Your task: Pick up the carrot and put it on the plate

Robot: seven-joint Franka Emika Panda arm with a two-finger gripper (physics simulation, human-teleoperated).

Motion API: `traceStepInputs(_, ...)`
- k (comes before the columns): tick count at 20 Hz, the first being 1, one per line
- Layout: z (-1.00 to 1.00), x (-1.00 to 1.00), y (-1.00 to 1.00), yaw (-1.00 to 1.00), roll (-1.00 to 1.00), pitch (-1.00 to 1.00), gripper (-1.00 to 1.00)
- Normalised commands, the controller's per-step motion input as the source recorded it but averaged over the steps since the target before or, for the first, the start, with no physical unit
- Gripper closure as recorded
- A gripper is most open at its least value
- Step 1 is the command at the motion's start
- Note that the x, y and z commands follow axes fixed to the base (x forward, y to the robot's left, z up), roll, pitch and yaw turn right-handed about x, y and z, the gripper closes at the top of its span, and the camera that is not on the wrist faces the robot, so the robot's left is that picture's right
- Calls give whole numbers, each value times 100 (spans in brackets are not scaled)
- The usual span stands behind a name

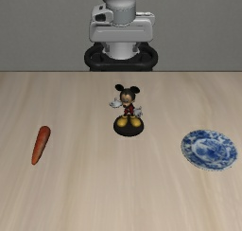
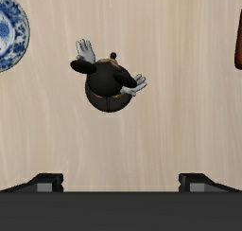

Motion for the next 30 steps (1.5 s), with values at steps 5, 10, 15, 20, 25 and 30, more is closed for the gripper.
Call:
traceStepInputs(5, 0, 0, -100, 0, 0, 0, -100)
traceStepInputs(10, 0, 0, -100, 0, 0, 0, -100)
traceStepInputs(15, 0, 0, -100, 0, 0, 0, -100)
traceStepInputs(20, 0, 0, -100, 0, 0, 0, -100)
traceStepInputs(25, 0, 80, -20, 0, 0, 0, -100)
traceStepInputs(30, 0, 100, 0, 0, 0, 0, -100)
